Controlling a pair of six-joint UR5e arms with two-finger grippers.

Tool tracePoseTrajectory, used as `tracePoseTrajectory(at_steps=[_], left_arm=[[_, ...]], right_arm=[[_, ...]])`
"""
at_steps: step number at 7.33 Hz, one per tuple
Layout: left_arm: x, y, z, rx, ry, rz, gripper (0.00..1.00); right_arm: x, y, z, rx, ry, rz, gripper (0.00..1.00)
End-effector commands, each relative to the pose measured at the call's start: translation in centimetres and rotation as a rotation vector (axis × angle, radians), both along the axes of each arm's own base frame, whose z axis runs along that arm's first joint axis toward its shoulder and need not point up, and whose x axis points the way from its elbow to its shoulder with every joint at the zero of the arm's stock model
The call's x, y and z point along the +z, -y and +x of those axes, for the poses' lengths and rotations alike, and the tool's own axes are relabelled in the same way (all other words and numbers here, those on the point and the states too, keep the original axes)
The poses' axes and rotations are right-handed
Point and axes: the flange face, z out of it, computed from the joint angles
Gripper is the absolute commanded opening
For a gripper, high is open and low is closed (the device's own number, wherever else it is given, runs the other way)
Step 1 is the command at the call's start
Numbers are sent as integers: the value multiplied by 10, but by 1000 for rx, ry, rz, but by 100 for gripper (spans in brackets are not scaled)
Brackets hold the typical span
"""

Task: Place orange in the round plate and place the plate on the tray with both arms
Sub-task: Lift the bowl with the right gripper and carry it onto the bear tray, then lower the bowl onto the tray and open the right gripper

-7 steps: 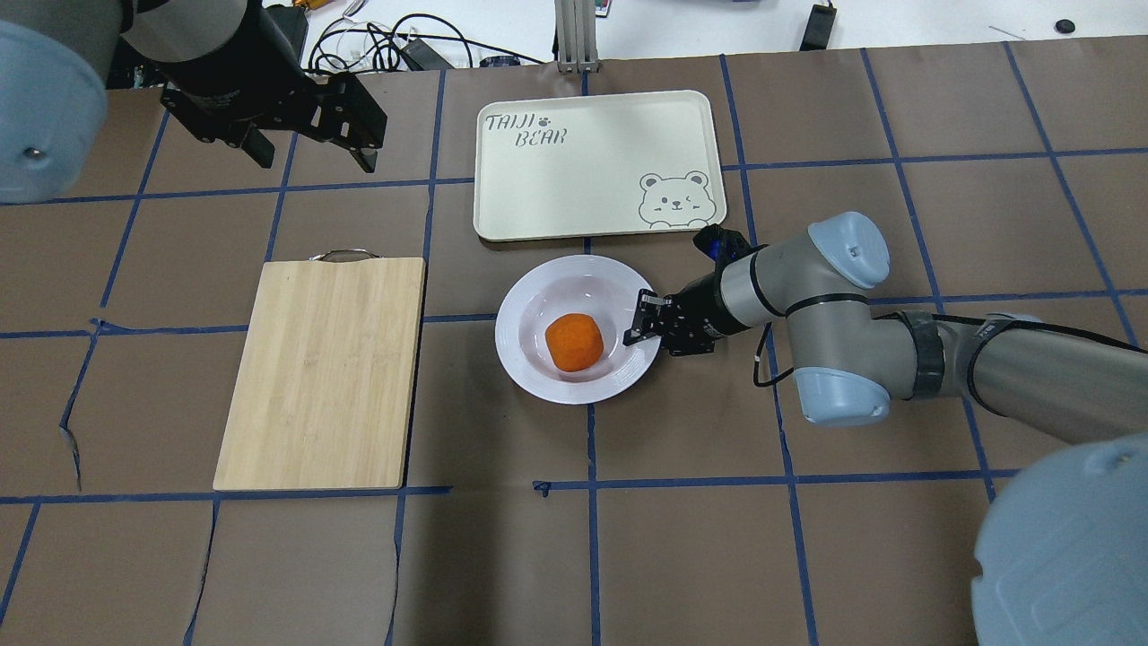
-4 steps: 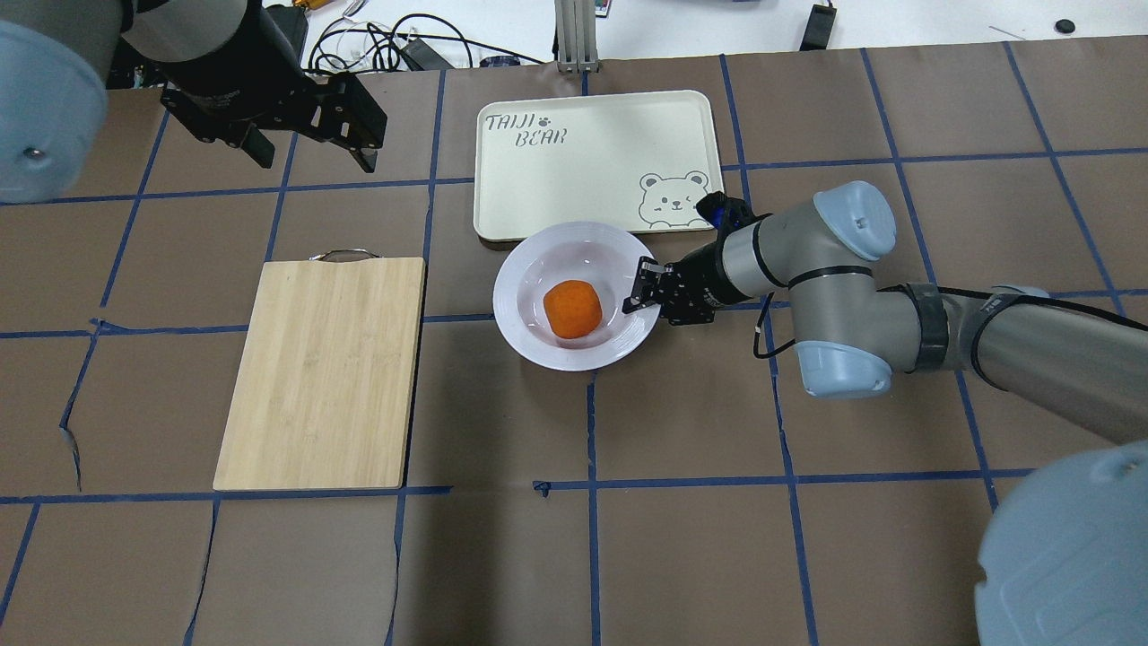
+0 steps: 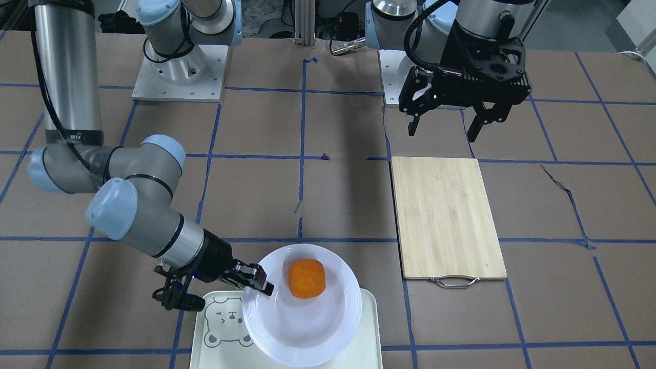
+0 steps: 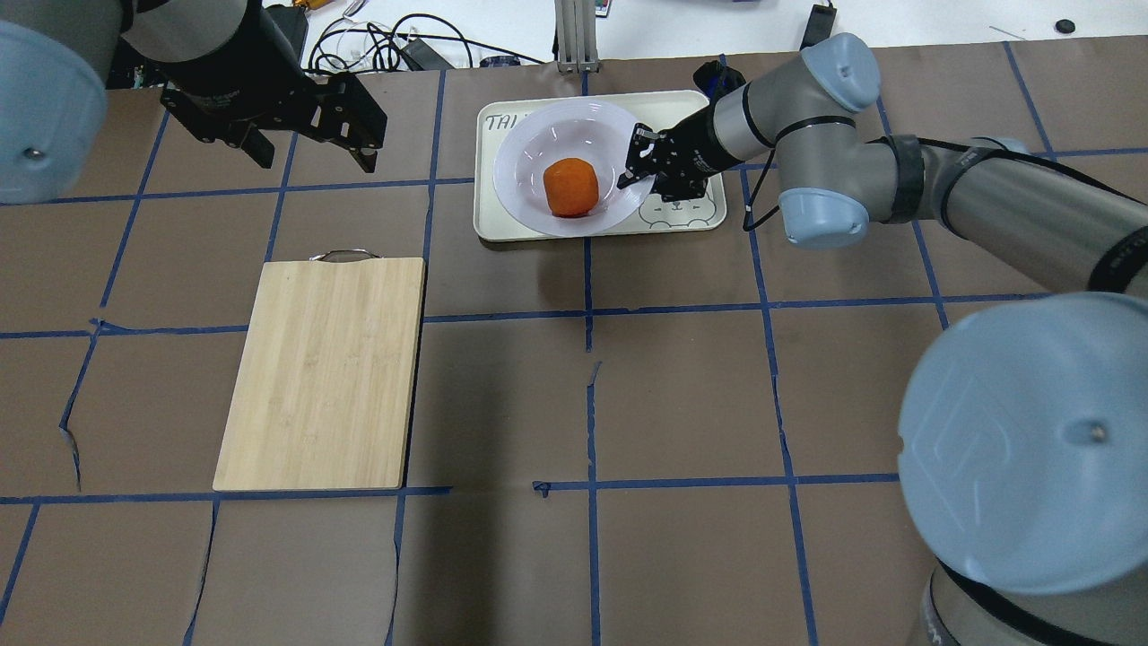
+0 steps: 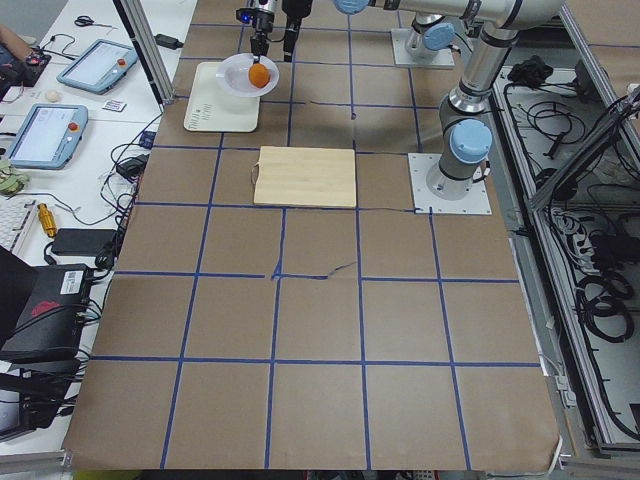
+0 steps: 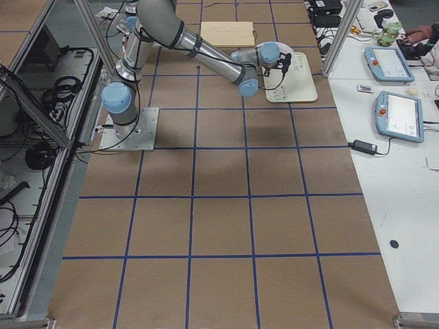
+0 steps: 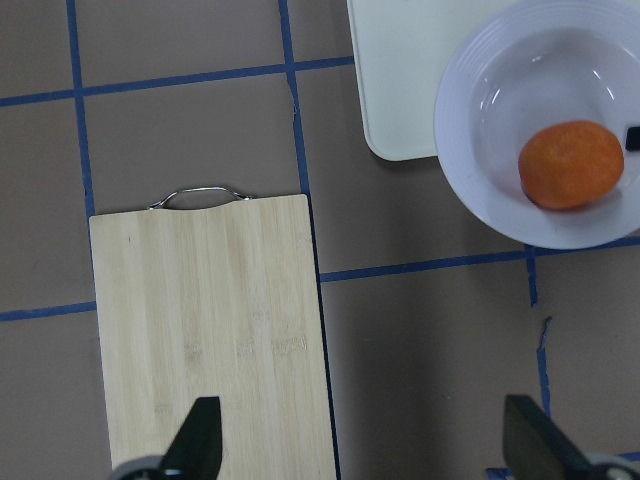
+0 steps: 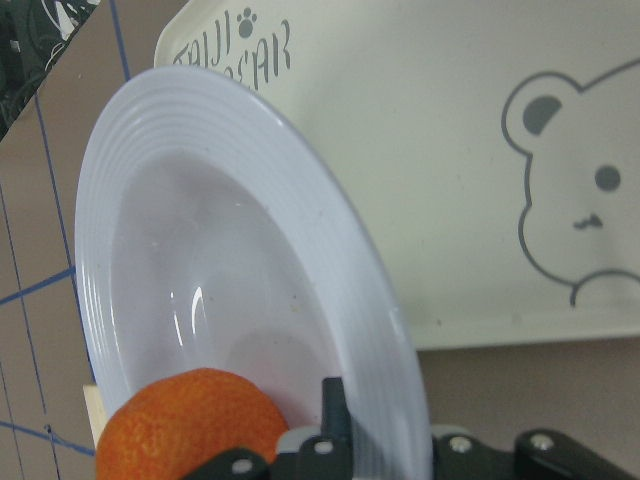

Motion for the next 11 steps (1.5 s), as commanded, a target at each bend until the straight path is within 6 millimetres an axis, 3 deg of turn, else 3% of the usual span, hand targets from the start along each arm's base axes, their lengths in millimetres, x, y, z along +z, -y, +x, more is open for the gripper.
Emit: tracePoseTrajectory(at_steps=[1,3,5,9,10,11], left_arm=[[0,0,0,0,0,0,100],[0,0,0,0,0,0,100],[0,0,0,0,0,0,100],[0,0,0,0,0,0,100],[0,0,0,0,0,0,100],[0,0,0,0,0,0,100]], right_arm=[[-22,46,0,-6,0,-14,2],[-27,56,-4,-13,-3,-17,3],[-34,78,-7,-32,1,-26,4],[-46,80,-18,-64,-67,-13,8],[-47,79,-20,-68,-67,-6,15],[-45,80,-30,-103,-60,12,35]])
